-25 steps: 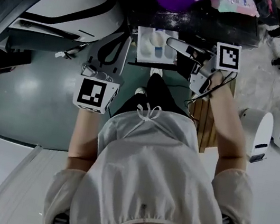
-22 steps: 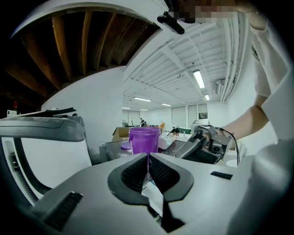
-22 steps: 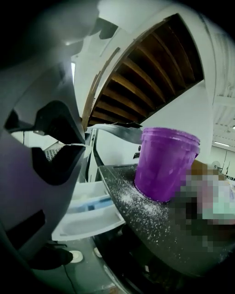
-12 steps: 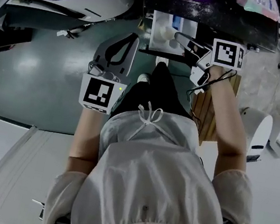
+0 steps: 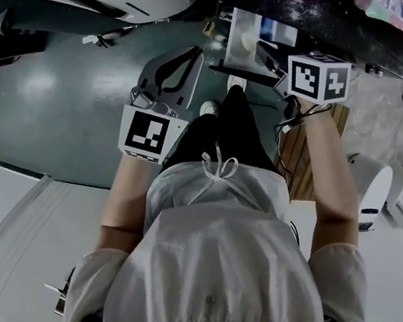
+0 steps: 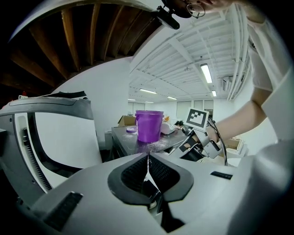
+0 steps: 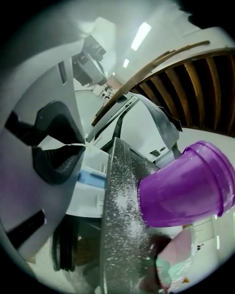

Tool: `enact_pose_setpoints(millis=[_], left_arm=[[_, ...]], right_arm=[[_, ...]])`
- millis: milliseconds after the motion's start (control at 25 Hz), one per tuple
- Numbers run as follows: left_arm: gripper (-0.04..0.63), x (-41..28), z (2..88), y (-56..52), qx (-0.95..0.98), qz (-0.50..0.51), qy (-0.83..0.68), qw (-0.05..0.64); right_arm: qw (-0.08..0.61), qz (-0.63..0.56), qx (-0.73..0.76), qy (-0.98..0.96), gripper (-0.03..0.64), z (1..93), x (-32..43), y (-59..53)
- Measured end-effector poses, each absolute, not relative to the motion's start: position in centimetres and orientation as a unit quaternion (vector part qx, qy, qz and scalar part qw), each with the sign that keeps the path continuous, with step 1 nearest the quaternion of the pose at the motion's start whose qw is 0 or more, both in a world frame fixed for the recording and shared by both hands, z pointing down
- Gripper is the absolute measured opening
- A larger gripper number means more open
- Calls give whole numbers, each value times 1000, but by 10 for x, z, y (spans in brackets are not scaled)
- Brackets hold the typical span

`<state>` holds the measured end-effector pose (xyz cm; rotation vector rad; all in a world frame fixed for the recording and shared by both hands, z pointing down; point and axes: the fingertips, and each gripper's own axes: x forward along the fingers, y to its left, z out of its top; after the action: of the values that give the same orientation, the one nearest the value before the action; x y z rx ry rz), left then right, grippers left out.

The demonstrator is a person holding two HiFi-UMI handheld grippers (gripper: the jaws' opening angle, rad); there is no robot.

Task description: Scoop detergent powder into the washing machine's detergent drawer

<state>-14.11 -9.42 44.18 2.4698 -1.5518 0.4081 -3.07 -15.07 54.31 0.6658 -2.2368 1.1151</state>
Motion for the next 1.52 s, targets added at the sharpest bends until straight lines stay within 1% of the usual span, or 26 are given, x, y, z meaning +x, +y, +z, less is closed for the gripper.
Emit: enact_pose_setpoints(millis=[160, 280, 760, 920, 1080, 1280, 1520], left_arm=[[26, -146, 445, -87, 833, 146, -522, 113], [28, -149, 447, -83, 830, 151, -523, 125], [26, -161, 443, -85, 831, 132, -531, 104], [27, -163, 445, -81, 829, 138, -530, 114], [28, -161, 442, -80, 833, 130, -529, 100], [26, -160, 439, -75, 835, 122, -530, 85], [27, -158, 438, -65, 836, 124, -527, 85]], right_arm=[[313, 317, 273, -853, 9, 543, -36, -158], [335, 266, 274, -861, 9, 543, -44, -160], [423, 85, 259, -864, 9, 550, -57, -161], [445, 28, 252, -859, 9, 548, -58, -160], [471, -47, 243, -847, 9, 544, -57, -158], [489, -145, 231, -829, 9, 535, -61, -153], [498, -270, 223, -793, 9, 525, -66, -144]])
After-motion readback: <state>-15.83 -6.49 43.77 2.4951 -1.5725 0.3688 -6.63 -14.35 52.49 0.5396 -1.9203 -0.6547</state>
